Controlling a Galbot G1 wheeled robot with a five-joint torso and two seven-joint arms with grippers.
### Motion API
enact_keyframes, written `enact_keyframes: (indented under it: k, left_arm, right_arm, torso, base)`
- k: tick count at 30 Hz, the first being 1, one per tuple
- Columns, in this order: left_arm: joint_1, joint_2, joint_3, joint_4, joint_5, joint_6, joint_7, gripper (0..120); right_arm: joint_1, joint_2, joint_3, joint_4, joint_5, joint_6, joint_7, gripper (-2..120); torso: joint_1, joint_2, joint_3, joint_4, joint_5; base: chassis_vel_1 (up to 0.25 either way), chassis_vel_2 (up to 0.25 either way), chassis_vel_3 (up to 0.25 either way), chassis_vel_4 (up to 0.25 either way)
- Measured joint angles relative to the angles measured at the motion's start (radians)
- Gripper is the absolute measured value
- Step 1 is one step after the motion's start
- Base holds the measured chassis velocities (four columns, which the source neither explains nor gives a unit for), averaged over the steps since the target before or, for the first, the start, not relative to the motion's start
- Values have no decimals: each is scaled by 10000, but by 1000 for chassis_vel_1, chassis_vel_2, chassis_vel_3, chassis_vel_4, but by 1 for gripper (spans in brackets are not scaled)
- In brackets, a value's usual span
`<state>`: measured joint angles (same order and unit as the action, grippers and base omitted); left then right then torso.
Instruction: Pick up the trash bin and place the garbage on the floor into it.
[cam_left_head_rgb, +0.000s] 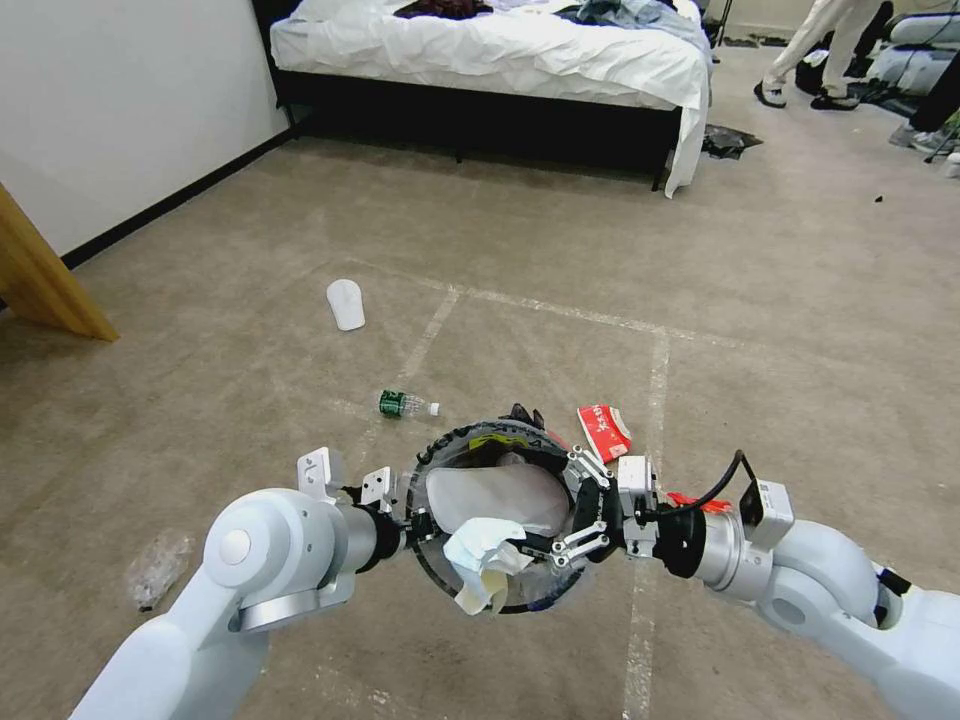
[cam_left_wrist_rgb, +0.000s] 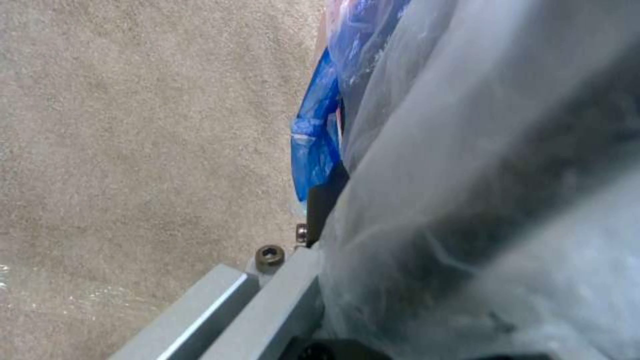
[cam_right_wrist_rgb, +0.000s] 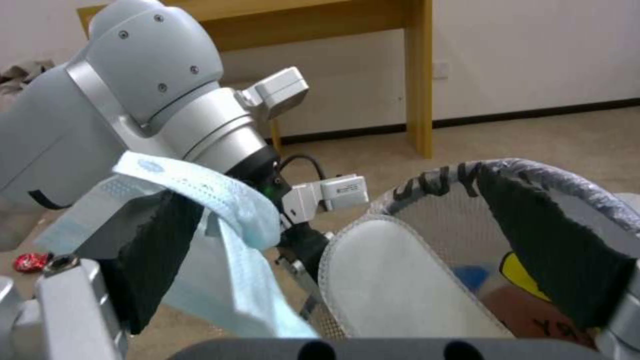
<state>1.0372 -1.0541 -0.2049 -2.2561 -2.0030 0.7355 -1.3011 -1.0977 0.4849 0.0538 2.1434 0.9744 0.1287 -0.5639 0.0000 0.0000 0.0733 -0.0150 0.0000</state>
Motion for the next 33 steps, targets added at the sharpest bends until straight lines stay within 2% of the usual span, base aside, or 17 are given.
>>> enact_keyframes:
  k: [20, 33]
  left_arm:
    - [80, -104, 63, 73, 220, 0, 31, 0]
    - [198, -161, 137, 216, 477, 0, 134, 0]
  right_arm:
    - [-81, 63, 115, -18, -87, 53, 10, 100]
    - [69, 326, 224, -502, -93, 194, 266, 100]
  torso:
    - [0, 0, 0, 0, 0]
    - [0, 0, 0, 0, 0]
  base:
    - [0, 0, 0, 0]
    - [0, 0, 0, 0]
